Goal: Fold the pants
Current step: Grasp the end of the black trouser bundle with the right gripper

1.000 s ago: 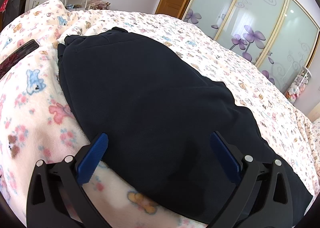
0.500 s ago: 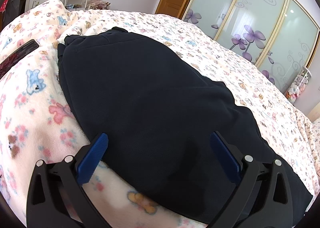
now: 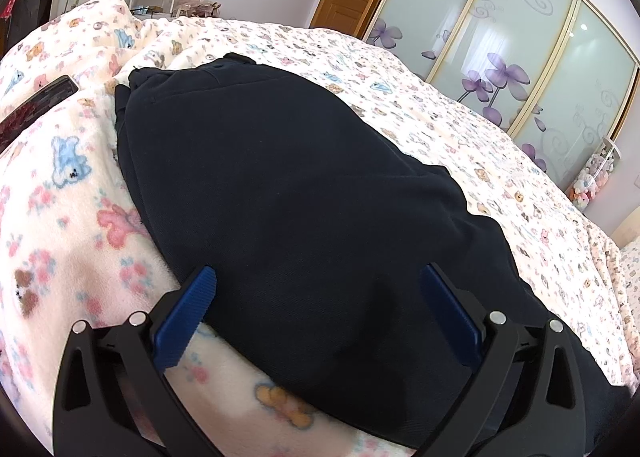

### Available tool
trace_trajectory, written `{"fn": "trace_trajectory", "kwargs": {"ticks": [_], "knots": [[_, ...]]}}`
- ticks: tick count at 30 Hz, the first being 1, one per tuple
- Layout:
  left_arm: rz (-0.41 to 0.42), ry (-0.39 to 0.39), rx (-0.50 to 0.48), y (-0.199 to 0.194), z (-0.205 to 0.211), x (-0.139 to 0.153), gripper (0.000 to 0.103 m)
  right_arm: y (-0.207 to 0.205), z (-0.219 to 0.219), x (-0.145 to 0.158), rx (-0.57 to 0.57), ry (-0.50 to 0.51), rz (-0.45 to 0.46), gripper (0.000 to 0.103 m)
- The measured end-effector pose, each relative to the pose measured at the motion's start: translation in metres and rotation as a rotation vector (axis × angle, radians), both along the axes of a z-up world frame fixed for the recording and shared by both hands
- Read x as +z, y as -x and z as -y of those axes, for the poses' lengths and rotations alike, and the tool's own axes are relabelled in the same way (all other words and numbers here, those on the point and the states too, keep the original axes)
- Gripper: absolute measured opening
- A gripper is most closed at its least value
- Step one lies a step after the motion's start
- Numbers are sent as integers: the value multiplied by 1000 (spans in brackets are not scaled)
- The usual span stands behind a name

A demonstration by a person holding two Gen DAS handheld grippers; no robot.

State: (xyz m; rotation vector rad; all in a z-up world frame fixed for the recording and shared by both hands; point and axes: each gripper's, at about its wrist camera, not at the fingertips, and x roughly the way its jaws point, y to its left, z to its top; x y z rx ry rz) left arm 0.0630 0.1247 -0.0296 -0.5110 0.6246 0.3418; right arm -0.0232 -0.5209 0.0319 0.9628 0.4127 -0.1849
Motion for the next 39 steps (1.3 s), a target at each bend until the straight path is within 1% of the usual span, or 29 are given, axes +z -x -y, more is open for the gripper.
{"fn": "trace_trajectory", "kwargs": {"ticks": [4,5,7,10,11,13,14,15,16,17,18,19,20,22,24,25,26,27,28,29,30,31,32,33,34,36,37,38,39], "knots": [[8,9,1,1,-1,0,101,-33,-63,45,172,65,73,11],[11,11,1,1,-1,1,101,-45,-94,58,249,88,100,11],[15,16,2,2,-1,1,101,-64,-144,72,369,101,135,11],[25,27,4,3,-2,3,101,-88,-214,75,537,80,153,11],[31,34,4,4,-3,3,101,-98,-248,69,617,71,147,11],[57,62,10,7,-8,4,101,-109,-299,51,725,67,116,11],[71,78,15,9,-11,5,101,-116,-331,33,792,88,62,11],[91,97,26,12,-14,6,101,-122,-357,13,837,122,-10,11],[99,106,35,14,-16,6,101,-125,-373,-4,859,145,-74,11],[115,123,51,18,-20,7,101,-131,-391,-34,880,149,-178,12],[129,135,66,21,-23,8,101,-131,-396,-46,878,138,-212,12],[143,146,86,24,-27,10,101,-130,-398,-54,865,118,-219,12],[154,152,105,27,-30,11,101,-130,-396,-52,853,107,-199,12],[181,159,157,34,-37,14,101,-125,-396,-38,855,103,-137,12],[197,160,190,39,-41,17,101,-119,-405,-16,878,144,-70,12],[201,158,201,41,-42,18,101,-112,-414,-14,892,162,-63,12],[201,158,215,42,-44,18,101,-112,-425,-15,930,212,-78,12],[201,159,222,43,-46,18,101,-111,-437,-20,969,274,-122,16],[199,162,227,44,-48,18,101,-111,-446,-27,999,319,-167,26],[195,165,232,44,-49,18,101,-107,-457,-39,1047,377,-238,30],[189,170,235,44,-51,17,101,-101,-462,-43,1074,411,-237,40],[189,177,238,45,-53,17,101,-97,-463,-40,1086,419,-221,57],[191,184,243,45,-55,17,101,-93,-462,-37,1115,386,-204,69],[193,187,246,45,-56,16,101,-91,-459,-32,1124,338,-185,73],[197,191,248,46,-56,16,101,-88,-451,-26,1120,255,-141,75],[200,189,248,46,-57,17,101,-85,-445,-18,1090,161,-78,77],[200,186,247,46,-57,17,101,-88,-439,-19,1068,120,-67,81],[200,184,243,46,-58,17,101,-94,-435,-28,1044,65,-99,82],[200,183,239,44,-59,17,101,-98,-432,-41,1035,27,-157,81]]}}
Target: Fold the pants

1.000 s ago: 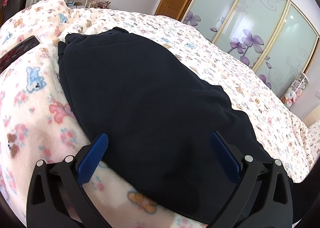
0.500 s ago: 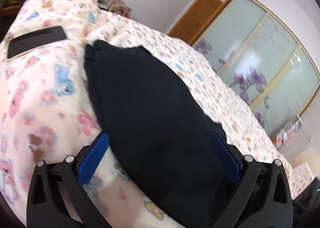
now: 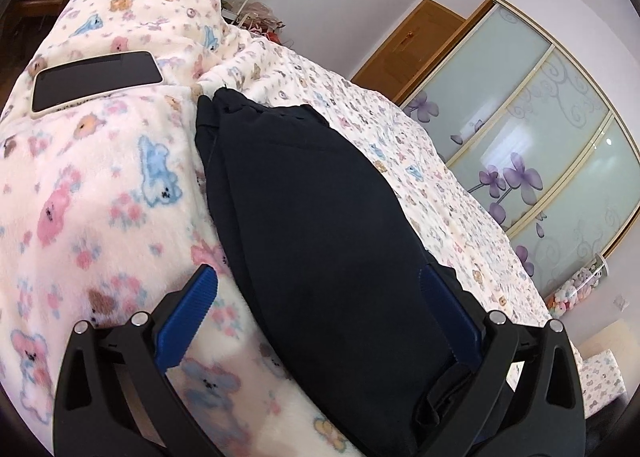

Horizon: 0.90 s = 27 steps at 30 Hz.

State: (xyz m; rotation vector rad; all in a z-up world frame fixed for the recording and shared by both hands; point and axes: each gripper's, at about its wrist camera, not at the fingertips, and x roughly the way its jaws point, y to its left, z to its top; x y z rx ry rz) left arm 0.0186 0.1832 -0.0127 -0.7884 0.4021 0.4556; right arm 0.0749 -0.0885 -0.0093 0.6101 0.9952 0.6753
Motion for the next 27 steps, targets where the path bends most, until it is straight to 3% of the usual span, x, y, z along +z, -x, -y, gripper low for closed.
{"fn": "trace_trajectory", "kwargs": {"ticks": [1,2,6,7,14,17,20,23,27], "knots": [[-1,-3,-9,-1,-1,0,101,-2,-1,-11,7,3,-42,79],[-5,-3,-21,-2,-2,-1,101,0,-3,-12,27,15,-9,78],[-35,21,-124,-5,-9,-5,101,18,7,9,63,-18,-34,81],[-41,33,-149,-5,-11,-4,101,28,14,16,69,-20,-29,87],[-66,164,-308,-4,-64,3,101,97,74,66,115,207,251,101],[-128,212,-383,-19,-82,-3,101,108,90,63,83,191,328,102],[-170,199,-427,-31,-86,-2,101,104,122,47,23,131,303,102],[-237,156,-496,-48,-82,-2,101,90,115,36,40,110,229,102],[-295,192,-548,-67,-87,-14,101,102,110,42,80,164,277,102]]}}
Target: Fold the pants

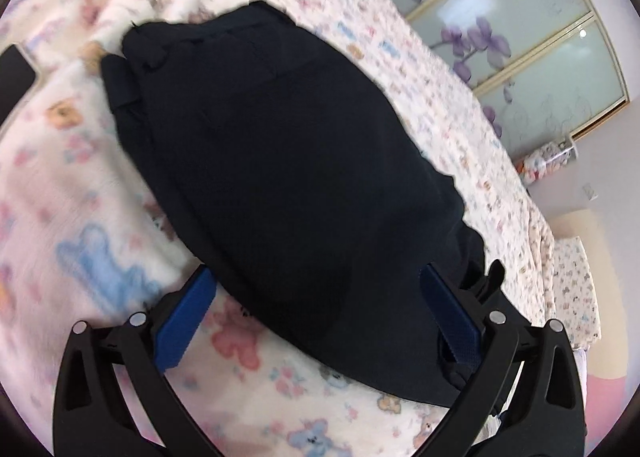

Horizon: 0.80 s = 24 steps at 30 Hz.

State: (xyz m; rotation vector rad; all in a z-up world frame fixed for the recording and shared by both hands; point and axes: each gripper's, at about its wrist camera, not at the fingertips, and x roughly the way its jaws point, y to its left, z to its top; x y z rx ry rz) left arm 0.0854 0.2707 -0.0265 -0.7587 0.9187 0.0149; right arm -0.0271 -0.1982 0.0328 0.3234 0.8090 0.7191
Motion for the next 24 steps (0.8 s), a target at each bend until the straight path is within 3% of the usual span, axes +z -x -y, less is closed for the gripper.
{"fn": "trace_trajectory", "kwargs": {"ticks": [8,11,13,16,20,22,24], "knots": [[5,98,-16,-17,-14,-11,101,14,-15,0,74,95,58,102],[63,109,8,-16,-17,-7,97,16,-18,0,90,105,62,102],[82,80,18,-16,-16,-2,76,17,-20,-1,97,110,65,102],[57,10,37,-23,-15,0,57,19,-20,-1,100,119,68,102],[20,79,144,-29,-28,-10,54,19,-20,-2,103,119,65,102],[7,91,194,-30,-28,-10,41,20,-20,-1,103,124,69,102],[-14,-34,191,-34,-14,3,30,20,-18,2,98,123,74,102]]}}
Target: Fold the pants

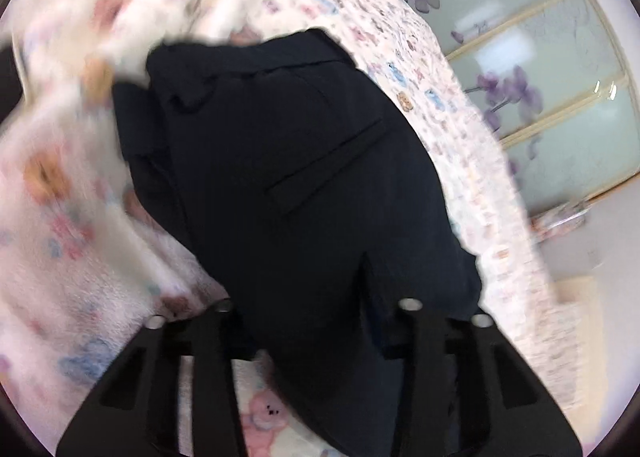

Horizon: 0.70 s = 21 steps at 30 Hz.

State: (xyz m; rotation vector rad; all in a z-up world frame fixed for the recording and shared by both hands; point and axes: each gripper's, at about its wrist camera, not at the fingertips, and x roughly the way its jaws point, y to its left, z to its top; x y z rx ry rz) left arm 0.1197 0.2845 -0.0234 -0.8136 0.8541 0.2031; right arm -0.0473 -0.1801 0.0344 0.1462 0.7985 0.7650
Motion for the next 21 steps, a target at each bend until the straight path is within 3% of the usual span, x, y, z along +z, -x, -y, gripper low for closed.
{"fn": "trace_trajectory", "kwargs": {"ticks": [2,4,7,11,14,17,19,21], "knots": [[-15,-184,-37,-4,23,22,23,0,4,4,-19,-12,7,102],[11,-320,-60,-6,49,48,17,-2,13,9,-54,-36,17,102],[68,-459,-88,-3,83,80,16,-7,36,18,-145,-84,33,102],[179,-664,-196,1,161,123,16,-15,82,26,-340,-145,36,102],[282,-837,-362,12,241,140,16,-18,115,31,-464,-205,39,102],[369,-944,-545,34,314,127,16,-19,145,34,-577,-245,49,102],[400,-992,-716,49,365,108,16,-19,162,33,-639,-274,41,102],[376,-1063,-893,64,411,66,16,-20,174,29,-680,-298,23,102]]}}
